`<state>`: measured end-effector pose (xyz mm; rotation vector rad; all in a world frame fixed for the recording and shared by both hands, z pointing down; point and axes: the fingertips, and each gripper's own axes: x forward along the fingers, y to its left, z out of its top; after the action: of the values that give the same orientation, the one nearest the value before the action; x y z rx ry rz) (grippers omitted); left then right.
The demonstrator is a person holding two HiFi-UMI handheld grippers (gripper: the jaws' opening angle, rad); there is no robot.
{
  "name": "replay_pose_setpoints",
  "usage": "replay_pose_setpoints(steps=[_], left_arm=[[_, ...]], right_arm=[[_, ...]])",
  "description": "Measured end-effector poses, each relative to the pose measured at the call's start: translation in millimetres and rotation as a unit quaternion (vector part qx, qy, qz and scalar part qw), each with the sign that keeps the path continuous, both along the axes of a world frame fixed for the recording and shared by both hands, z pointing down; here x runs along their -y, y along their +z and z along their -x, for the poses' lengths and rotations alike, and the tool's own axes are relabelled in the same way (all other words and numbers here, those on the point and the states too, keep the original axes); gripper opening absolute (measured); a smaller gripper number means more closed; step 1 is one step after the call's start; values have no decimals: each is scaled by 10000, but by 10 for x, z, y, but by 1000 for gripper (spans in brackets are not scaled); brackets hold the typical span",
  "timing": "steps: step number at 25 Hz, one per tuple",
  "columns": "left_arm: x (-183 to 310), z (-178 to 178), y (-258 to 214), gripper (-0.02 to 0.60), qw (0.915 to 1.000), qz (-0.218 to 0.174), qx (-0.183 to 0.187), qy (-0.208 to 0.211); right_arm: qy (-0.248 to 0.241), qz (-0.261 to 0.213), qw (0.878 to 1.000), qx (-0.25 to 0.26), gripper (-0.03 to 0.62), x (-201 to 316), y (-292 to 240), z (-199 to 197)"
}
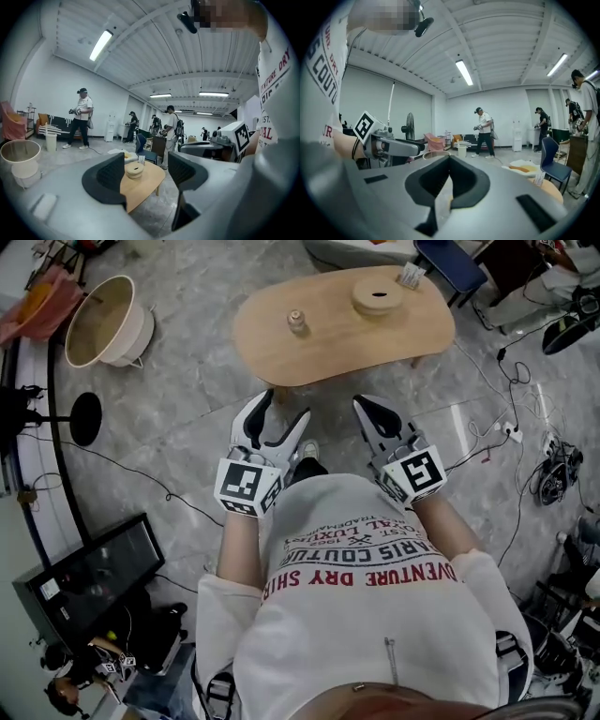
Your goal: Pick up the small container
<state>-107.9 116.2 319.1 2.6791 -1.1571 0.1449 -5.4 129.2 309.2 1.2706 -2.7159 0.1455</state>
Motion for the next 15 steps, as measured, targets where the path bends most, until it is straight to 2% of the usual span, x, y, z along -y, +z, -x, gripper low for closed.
replay_pose_setpoints(steps=[8,15], left_arm=[[995,309,139,281,9998,-14,116,-169],[1631,194,677,281,9990,63,328,-281]], right_arm=[[86,219,9997,-84,-3,971,142,249],[-17,443,9988,-185,-3,1684,510,136]])
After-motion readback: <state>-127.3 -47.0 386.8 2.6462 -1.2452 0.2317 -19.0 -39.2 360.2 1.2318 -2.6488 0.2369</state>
